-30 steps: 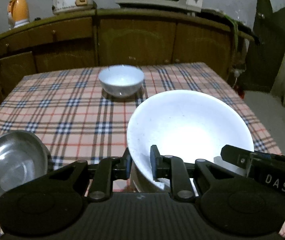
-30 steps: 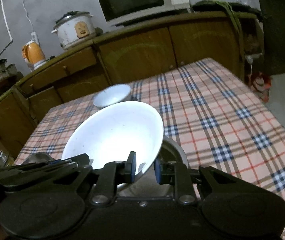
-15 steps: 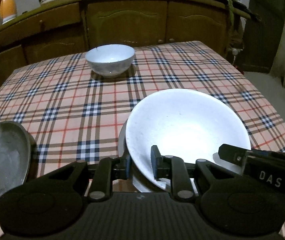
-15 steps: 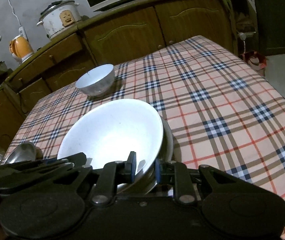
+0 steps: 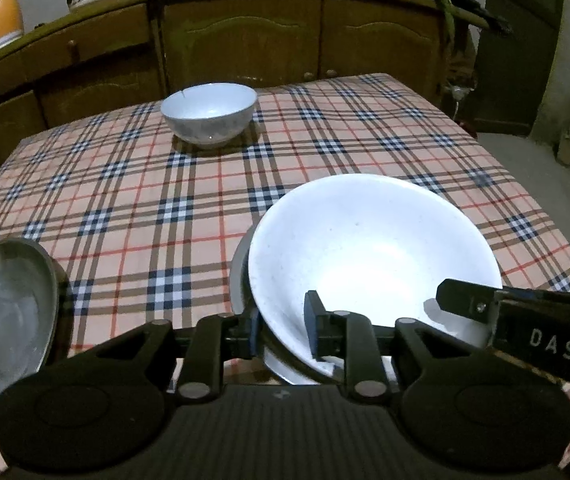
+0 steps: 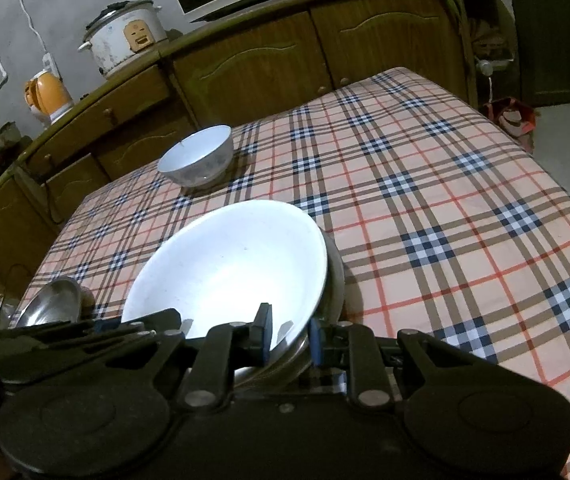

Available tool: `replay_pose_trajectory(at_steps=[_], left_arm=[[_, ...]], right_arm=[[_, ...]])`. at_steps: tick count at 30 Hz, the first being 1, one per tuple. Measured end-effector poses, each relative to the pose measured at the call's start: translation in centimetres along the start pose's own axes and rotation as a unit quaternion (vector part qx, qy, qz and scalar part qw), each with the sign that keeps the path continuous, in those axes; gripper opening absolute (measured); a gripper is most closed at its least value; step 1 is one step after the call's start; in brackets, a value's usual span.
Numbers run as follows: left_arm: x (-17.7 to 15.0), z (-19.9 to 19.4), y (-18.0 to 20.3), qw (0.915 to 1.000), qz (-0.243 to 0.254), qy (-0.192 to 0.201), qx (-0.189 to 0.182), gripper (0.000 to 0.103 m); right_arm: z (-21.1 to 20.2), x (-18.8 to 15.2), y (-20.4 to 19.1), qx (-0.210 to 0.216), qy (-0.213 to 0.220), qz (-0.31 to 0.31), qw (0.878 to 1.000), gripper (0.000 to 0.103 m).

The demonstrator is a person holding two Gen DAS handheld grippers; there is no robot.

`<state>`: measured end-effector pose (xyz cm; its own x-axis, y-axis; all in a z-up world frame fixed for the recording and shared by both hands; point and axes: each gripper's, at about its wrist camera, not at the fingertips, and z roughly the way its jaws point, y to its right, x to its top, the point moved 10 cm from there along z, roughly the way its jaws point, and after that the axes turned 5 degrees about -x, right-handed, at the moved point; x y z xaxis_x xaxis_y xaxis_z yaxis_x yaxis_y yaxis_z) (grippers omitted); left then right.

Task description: Organize plates and bowls

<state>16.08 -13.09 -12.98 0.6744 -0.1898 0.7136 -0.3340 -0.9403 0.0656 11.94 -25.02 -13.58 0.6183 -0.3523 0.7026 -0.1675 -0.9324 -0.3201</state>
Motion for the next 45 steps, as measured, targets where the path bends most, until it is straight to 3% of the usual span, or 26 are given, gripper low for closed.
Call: replay_pose_trajectory(at_steps=[16, 19, 21, 28, 31, 32, 34, 43, 45], left_arm=[[-0.5, 0.8, -0.1, 0.9995, -0.016, -0.019, -0.018, 0.032], [-0.5, 1.0, -0.1, 0.9991, -0.019, -0.026, -0.027, 0.043], [-0.4, 1.1, 0.1, 0.9981, -0.024, -0.031, -0.047, 0.059], [-0.1, 0.5, -0.4, 0.9975, -0.024, -0.035, -0.056, 0.072], [0.3, 0.0, -1.0, 0.9990, -0.015, -0.025, -0.035, 0.088], [0.6, -0.3, -1.6, 0.9998, -0.010, -0.013, -0.014, 0.093], [0.9, -0.8, -2.5, 0.9999, -0.009, -0.002, 0.005, 0.093], [2.0, -1.8, -5.6, 0.9980, -0.061, 0.015, 0.013, 0.093], [2.5, -2.1, -5.9, 0.9975, -0.066, 0.021, 0.014, 0.093]], right_arm=[[0.7, 0.4, -0.1, -0.012, -0.010, -0.011, 1.000, 0.025], [1.2, 0.8, -0.3, -0.013, -0.021, -0.014, 1.000, 0.025], [1.5, 1.1, -0.6, -0.017, -0.027, -0.024, 0.999, 0.025], [2.1, 1.6, -1.1, -0.036, -0.044, -0.054, 0.997, 0.025], [2.1, 1.6, -1.2, -0.036, -0.048, -0.059, 0.996, 0.025], [2.0, 1.7, -1.2, -0.033, -0.045, -0.060, 0.997, 0.038], [1.9, 1.8, -1.3, -0.038, -0.041, -0.065, 0.996, 0.040], [0.8, 3.1, -1.9, -0.027, -0.016, -0.056, 0.998, 0.040], [0.6, 3.7, -2.2, -0.018, -0.008, -0.053, 0.998, 0.044]])
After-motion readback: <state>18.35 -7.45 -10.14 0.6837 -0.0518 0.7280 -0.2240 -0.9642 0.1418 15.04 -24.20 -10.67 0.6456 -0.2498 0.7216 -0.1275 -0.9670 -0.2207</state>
